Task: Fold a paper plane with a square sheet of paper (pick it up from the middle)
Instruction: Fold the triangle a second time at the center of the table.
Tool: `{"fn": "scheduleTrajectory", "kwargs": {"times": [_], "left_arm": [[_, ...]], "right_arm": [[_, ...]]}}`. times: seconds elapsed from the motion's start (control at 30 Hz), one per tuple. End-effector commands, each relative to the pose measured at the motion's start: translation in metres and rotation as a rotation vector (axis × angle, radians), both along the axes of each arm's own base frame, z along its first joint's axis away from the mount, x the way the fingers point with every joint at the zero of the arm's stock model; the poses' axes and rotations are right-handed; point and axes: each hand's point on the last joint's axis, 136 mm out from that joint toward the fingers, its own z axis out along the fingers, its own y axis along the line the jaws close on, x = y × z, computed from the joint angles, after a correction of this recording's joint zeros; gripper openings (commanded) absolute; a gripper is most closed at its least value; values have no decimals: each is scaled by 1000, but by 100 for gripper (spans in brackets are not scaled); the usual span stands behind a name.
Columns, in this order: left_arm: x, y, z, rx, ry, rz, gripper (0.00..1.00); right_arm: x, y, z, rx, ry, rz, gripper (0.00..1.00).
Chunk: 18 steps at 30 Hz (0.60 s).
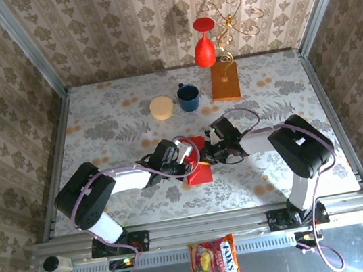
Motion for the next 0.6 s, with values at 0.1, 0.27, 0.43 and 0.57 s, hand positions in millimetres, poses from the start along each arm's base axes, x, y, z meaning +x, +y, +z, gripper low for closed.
{"fn": "scheduleTrajectory", "kwargs": {"times": [0.1,0.27,0.43,0.57], "left_arm": [[-4,18,-20,93,52,19,0],[9,17,3,48,25,64,3],[17,15,43,-17,-30,87,29],[6,10,67,-69,-52,60,35]], "right_arm": [[-9,-11,-23,-61,44,-33,0],[-14,-20,-31,-94,66,-59,0],[-18,-24,-38,-116,83,-70,0],[-18,-25,-40,-121,86,-74,0]]}}
